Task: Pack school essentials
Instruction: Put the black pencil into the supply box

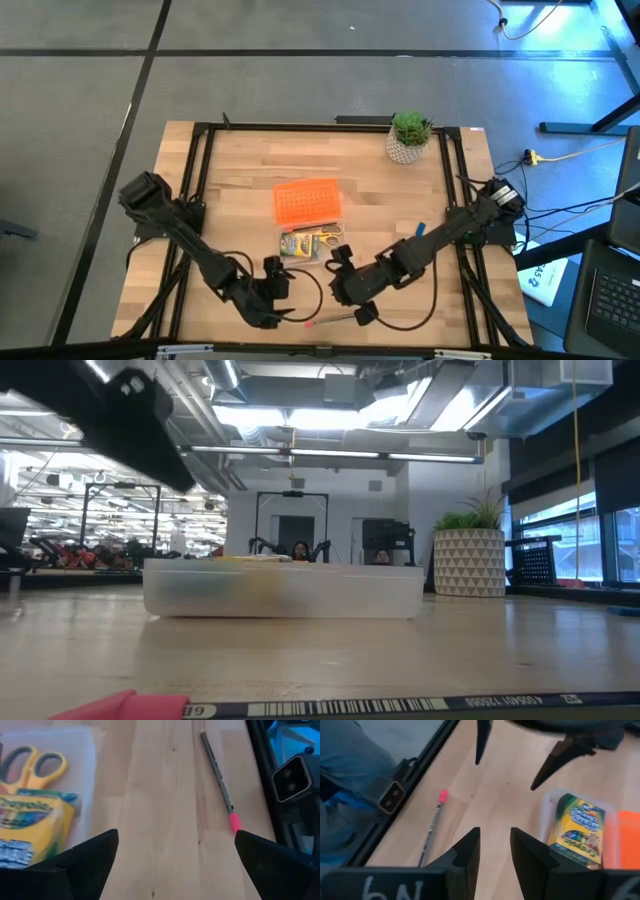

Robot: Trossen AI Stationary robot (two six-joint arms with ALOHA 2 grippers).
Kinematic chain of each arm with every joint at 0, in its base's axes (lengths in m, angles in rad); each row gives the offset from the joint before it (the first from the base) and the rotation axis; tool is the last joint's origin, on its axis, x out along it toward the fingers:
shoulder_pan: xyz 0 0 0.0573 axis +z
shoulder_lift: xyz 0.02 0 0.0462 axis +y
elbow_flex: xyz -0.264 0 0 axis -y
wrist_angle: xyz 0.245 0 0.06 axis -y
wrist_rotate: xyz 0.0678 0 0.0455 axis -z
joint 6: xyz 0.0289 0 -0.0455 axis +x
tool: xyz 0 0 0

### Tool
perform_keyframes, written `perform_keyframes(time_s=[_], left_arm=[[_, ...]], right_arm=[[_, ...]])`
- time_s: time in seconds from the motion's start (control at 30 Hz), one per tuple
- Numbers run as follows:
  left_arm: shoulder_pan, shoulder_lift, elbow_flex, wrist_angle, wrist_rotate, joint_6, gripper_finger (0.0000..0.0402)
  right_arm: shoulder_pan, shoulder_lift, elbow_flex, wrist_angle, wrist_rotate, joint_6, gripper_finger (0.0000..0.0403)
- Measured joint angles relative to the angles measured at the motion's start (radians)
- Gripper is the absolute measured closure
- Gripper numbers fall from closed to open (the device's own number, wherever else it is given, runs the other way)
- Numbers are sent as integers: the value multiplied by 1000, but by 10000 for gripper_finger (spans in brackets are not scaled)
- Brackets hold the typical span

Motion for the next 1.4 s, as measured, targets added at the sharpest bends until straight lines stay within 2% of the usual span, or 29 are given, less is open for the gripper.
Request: perform_keyframes(time_s=[0.2, 0.43, 0.7, 0.87, 1.23, 1.4], left_arm=[[-2, 75, 0, 143, 19, -13, 7], [2, 109, 0, 195, 102, -6, 7], [3, 109, 0, 196, 96, -22, 7], [-1, 111, 0, 254, 75, -47, 7], [-9, 194, 1, 410, 71, -51, 7], [-9, 249, 1, 447, 72, -106, 7]], right_arm=[[2, 0, 0, -3, -3, 3, 293], [3, 0, 0, -7, -4, 48, 293], [3, 0, 0, -11, -3, 50, 293], [5, 0, 0, -11, -4, 51, 293], [5, 0, 0, -13, -4, 50, 293], [5, 0, 0, -13, -3, 70, 293]])
